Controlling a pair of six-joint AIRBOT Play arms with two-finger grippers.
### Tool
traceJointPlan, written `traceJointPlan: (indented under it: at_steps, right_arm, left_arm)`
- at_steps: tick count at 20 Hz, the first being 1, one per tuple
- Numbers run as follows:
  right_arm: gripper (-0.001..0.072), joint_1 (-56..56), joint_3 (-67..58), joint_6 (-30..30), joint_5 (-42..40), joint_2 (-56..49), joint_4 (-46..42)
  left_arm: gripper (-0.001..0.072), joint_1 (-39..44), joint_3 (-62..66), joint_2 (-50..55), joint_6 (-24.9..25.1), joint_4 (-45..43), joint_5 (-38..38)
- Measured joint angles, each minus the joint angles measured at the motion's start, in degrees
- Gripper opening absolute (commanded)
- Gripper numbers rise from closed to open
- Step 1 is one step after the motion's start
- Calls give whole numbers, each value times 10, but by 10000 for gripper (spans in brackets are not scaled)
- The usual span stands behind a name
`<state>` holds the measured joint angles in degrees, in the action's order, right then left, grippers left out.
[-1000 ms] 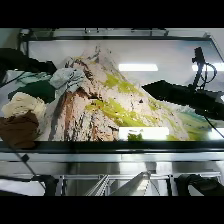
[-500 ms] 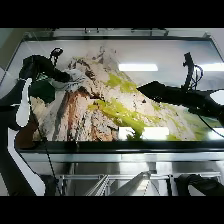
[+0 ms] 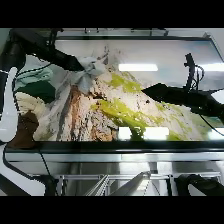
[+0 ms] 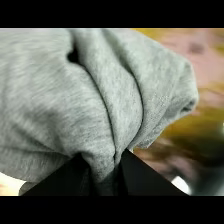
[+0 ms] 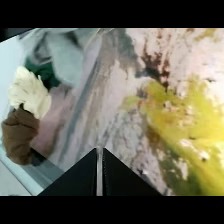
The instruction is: Fold the shirts.
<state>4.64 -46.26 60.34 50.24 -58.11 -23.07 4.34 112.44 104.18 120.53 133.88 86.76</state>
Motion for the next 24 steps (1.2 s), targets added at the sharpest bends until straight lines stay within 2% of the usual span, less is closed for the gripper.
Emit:
traceJointPlan:
  at_steps: [3,4,5,6,7,12,13,14,15,18,24]
  right_arm:
    - [72,-44,0,-5,38,0,-42]
    - [237,-59,0,-6,53,0,-56]
    - [440,-79,0,-8,71,0,-72]
    - [485,-95,0,-8,86,0,-86]
    - [484,-111,0,-8,102,0,-98]
    - [486,-158,5,-8,169,0,-168]
    - [517,-161,10,-7,177,0,-177]
    - [605,-163,19,-4,185,0,-184]
    - [648,-165,32,-4,194,0,-190]
    - [645,-159,89,-3,208,0,-196]
    - [641,-76,197,-17,115,-31,-139]
  left_arm:
    - [20,66,-89,-50,-11,57,45]
    - [29,90,-121,-61,-15,66,48]
    - [309,112,-148,-69,-17,73,48]
    - [596,132,-171,-76,-27,78,46]
    - [703,148,-187,-81,-37,84,42]
    - [704,175,-222,-90,-92,92,28]
    - [704,170,-224,-91,-101,92,36]
    - [704,163,-228,-92,-107,86,47]
    - [705,154,-239,-96,-116,70,58]
    - [704,122,-324,-125,-124,33,63]
    - [704,68,-567,-167,-81,23,-85]
